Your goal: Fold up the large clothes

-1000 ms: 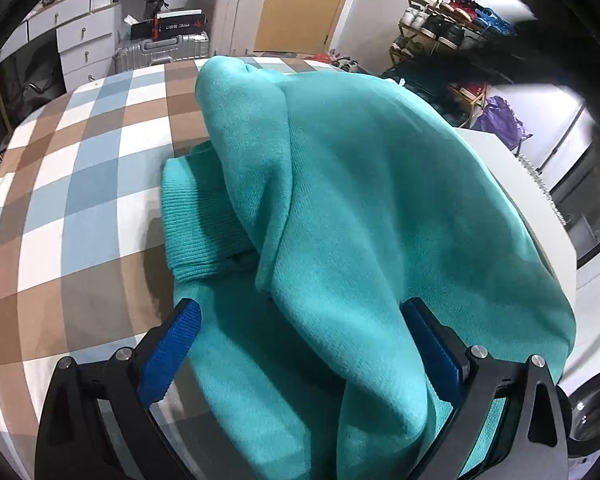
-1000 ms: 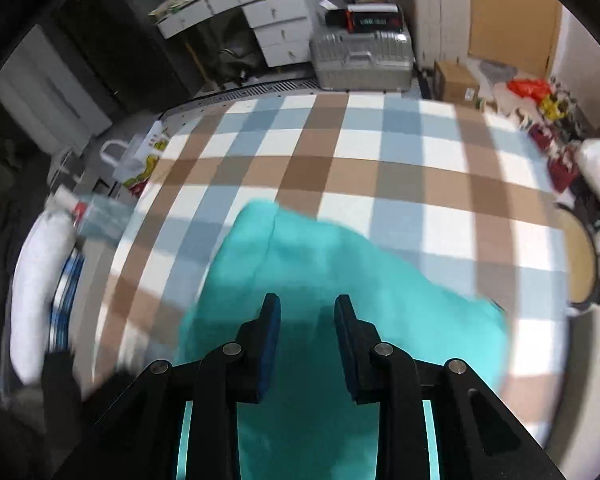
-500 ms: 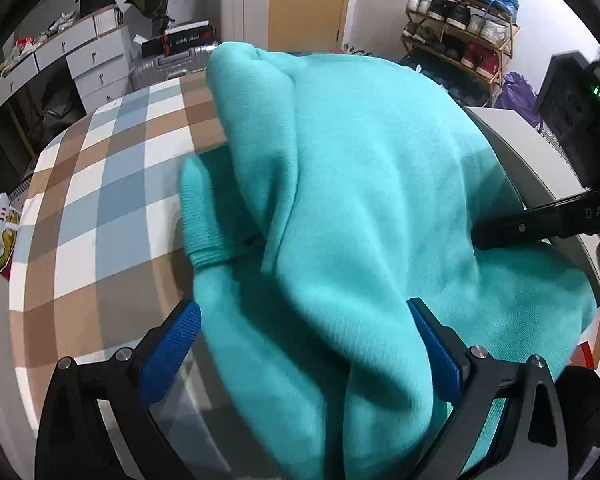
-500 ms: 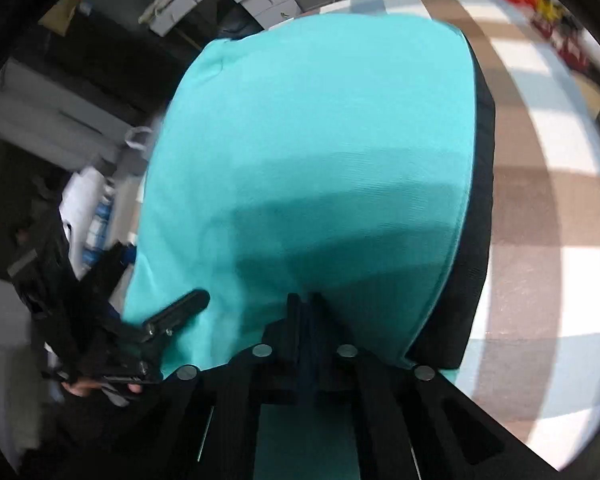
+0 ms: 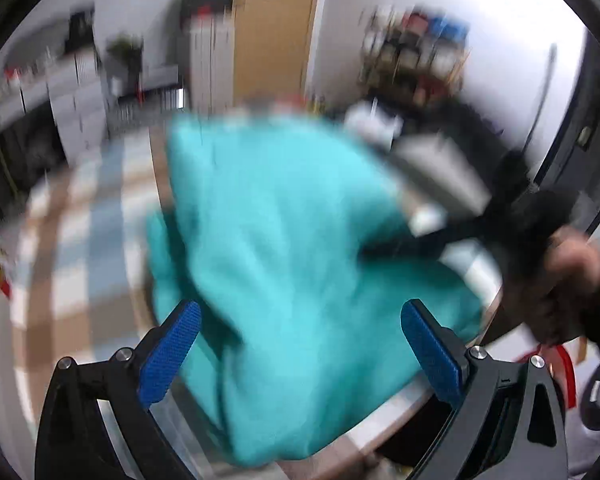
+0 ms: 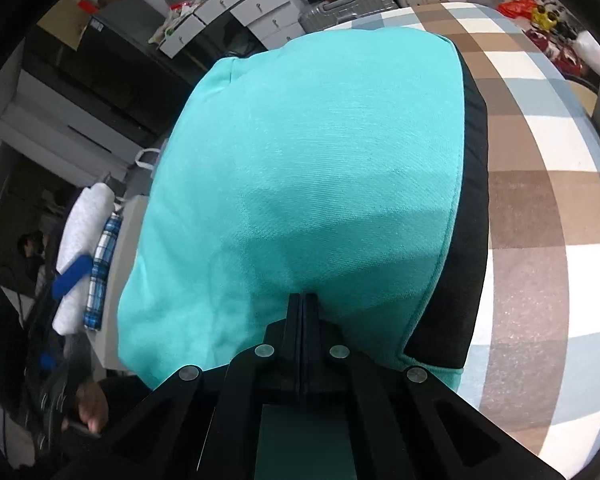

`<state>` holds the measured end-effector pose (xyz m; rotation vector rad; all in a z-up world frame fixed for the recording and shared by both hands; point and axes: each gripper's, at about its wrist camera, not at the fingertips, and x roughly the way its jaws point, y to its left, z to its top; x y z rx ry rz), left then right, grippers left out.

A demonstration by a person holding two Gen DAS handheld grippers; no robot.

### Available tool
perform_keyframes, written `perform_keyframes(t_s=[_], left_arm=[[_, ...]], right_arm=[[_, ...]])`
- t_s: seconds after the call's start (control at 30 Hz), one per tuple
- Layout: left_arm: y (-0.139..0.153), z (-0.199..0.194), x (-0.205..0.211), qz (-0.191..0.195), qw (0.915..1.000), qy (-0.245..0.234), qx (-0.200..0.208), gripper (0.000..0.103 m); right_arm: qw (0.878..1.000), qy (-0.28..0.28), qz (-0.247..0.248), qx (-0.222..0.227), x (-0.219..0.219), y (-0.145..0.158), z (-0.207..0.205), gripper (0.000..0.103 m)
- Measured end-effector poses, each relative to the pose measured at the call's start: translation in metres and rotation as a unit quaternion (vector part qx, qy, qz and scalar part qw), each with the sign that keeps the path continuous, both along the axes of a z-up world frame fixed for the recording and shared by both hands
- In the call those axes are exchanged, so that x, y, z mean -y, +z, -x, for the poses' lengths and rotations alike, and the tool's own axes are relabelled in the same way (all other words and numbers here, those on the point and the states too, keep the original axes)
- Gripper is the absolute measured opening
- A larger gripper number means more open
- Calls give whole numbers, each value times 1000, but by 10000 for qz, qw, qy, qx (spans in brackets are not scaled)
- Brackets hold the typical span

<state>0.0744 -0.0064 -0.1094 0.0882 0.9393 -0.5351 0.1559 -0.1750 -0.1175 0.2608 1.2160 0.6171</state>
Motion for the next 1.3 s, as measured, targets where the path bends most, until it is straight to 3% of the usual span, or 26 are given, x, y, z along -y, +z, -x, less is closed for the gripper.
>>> perform_keyframes(t_s=[0.03, 0.07, 0.13, 0.2, 0.27, 0.37, 0.47, 0.63, 0.73, 0.87, 0.93, 1.0, 1.07, 1.1, 1.17, 1.23, 1.3], left_arm=[[-26, -14, -1, -118, 9987, 84, -493, 98], [-44, -23, -6, -107, 9970, 221, -739, 100], [-56, -34, -20, 345, 9940, 328, -981, 102], [-56, -38, -28, 529, 9925, 290, -1065, 102], [-59, -38, -33, 687, 9921, 247, -1017, 102], [-60, -40, -30, 630, 9925, 252, -1017, 102], [-61, -47, -31, 660, 9907, 256, -1165, 102], [-58, -52, -33, 666, 9889, 173, -1318, 102], [-55, -49, -39, 762, 9866, 173, -1430, 102], [-37, -50, -56, 960, 9856, 377, -1341, 101], [-17, -42, -68, 1312, 9858, 542, -895, 101], [11, -31, -78, 2007, 9781, 498, -256, 101], [24, -25, -79, 2182, 9745, 513, 98, 101], [22, -27, -75, 2318, 9718, 438, 3, 101], [1, -38, -62, 2482, 9663, 233, -645, 101], [-32, -51, -48, 2005, 9700, 519, -1270, 101], [-55, -56, -46, 1664, 9715, 865, -1447, 100]], right_arm=[[10000, -15, -27, -19, 0, 0, 0, 0], [10000, -17, -55, -48, 0, 1, -1, 0], [9998, 48, -63, -166, -1, 5, -5, 0], [9996, 201, 135, -165, -3, 15, -4, 0], [9978, 418, 440, 275, -15, 46, -6, 5], [9907, 587, 554, 1098, -37, 102, -17, 7], [9800, 711, 1115, 1485, -79, 125, -46, 20], [9728, 1210, 1738, 940, -157, 79, -110, 20], [9617, 1440, 2313, 288, -183, 9, -130, 18], [9475, 1337, 2837, 618, -207, -17, -133, 16], [9523, 1196, 2756, 531, -205, -13, -136, 17], [9586, 1200, 2532, 504, -196, -4, -136, 17], [9749, 1051, 1873, 584, -175, 23, -133, 18], [9815, 951, 1528, 646, -162, 37, -128, 18], [9891, 868, 885, 790, -142, 71, -112, 19], [9876, 1048, 749, 892, -129, 96, -90, 19], [9846, 1259, 824, 889, -127, 107, -71, 20]])
